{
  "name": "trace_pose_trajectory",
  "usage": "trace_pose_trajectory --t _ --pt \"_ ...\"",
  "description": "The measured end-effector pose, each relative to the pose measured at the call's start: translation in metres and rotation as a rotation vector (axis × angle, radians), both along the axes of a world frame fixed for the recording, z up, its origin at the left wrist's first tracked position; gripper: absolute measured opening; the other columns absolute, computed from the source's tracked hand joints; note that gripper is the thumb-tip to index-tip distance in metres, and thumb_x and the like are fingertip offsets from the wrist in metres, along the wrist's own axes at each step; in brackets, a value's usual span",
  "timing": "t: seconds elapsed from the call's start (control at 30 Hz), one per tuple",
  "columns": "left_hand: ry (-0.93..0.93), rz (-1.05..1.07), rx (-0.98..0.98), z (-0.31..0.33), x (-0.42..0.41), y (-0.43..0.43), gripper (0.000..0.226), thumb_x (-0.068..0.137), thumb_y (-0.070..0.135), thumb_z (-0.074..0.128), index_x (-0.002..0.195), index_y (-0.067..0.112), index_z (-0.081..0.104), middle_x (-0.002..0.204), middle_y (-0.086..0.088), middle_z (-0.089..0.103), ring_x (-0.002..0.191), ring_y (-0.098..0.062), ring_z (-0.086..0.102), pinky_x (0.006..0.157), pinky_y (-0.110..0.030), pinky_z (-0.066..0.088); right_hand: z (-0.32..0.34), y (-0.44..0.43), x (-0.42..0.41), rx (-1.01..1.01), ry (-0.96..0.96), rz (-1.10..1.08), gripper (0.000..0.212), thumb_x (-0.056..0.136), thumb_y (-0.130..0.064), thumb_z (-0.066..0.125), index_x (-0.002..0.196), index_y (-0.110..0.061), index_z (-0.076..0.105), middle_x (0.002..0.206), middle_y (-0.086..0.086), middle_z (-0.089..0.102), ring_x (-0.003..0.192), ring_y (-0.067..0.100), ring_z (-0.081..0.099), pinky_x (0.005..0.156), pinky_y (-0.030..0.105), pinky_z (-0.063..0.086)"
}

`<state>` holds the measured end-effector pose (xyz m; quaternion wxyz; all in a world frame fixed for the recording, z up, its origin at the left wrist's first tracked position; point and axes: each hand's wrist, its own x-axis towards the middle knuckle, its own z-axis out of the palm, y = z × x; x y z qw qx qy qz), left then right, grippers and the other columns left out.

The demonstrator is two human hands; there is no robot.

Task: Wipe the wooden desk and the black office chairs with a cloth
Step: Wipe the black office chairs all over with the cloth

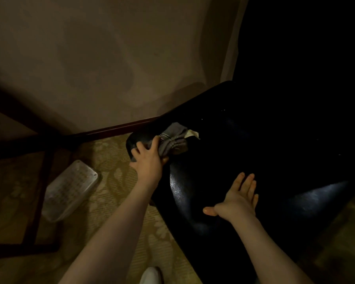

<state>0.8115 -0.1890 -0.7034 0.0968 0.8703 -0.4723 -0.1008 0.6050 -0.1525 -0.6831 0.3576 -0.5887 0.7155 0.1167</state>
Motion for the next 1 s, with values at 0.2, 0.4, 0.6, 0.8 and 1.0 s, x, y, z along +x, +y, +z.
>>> trace_pose_trajectory --t 0.2,0.4,0.6,0.8,1.0 --pt "0.219 0.120 -0.140 0.000 0.059 -0.020 0.061 0.088 0.024 0.061 0.141 0.023 0.032 0.133 -0.025 0.031 0.121 -0.045 0.033 0.100 -0.051 0.034 -0.005 -0.004 0.005 0.012 -0.002 -0.004 0.149 0.058 -0.053 0.083 0.140 -0.006 -0.033 0.144 0.016 -0.042 0.139 0.028 -0.030 0.115 0.041 -0.009" --pt "0.462 0.303 -0.334 0.009 0.083 0.016 0.051 0.089 0.022 0.056 0.136 0.013 0.036 0.133 -0.022 0.034 0.118 -0.043 0.042 0.100 -0.044 0.036 -0.002 -0.003 0.002 0.005 0.015 -0.013 0.148 0.058 -0.052 0.083 0.141 -0.007 -0.032 0.146 0.014 -0.040 0.140 0.027 -0.028 0.116 0.041 -0.007" --pt "0.382 -0.096 -0.324 0.034 0.017 0.045 0.059 0.081 0.018 0.068 0.134 0.016 0.042 0.120 -0.018 0.042 0.112 -0.034 0.044 0.095 -0.035 0.036 0.009 -0.001 -0.005 -0.028 -0.116 -0.017 0.145 0.058 -0.052 0.083 0.144 -0.013 -0.027 0.149 0.013 -0.036 0.141 0.026 -0.026 0.115 0.039 -0.008" --pt "0.299 -0.382 -0.131 0.049 -0.056 0.070 0.065 0.082 0.034 0.066 0.139 0.027 0.035 0.120 -0.010 0.035 0.113 -0.031 0.036 0.089 -0.046 0.043 0.017 0.035 -0.019 -0.225 -0.221 -0.149 0.133 0.064 -0.042 0.083 0.148 -0.021 -0.018 0.154 0.005 -0.029 0.145 0.025 -0.013 0.119 0.039 0.005" --pt "0.094 -0.602 0.137 0.043 -0.117 0.098 0.075 0.077 0.047 0.066 0.140 0.032 0.027 0.125 -0.009 0.033 0.116 -0.029 0.038 0.089 -0.049 0.045 0.002 0.104 -0.006 -0.073 0.063 -0.142 0.126 0.071 -0.062 0.067 0.147 -0.012 -0.020 0.151 0.017 -0.031 0.140 0.028 -0.027 0.116 0.039 -0.013"
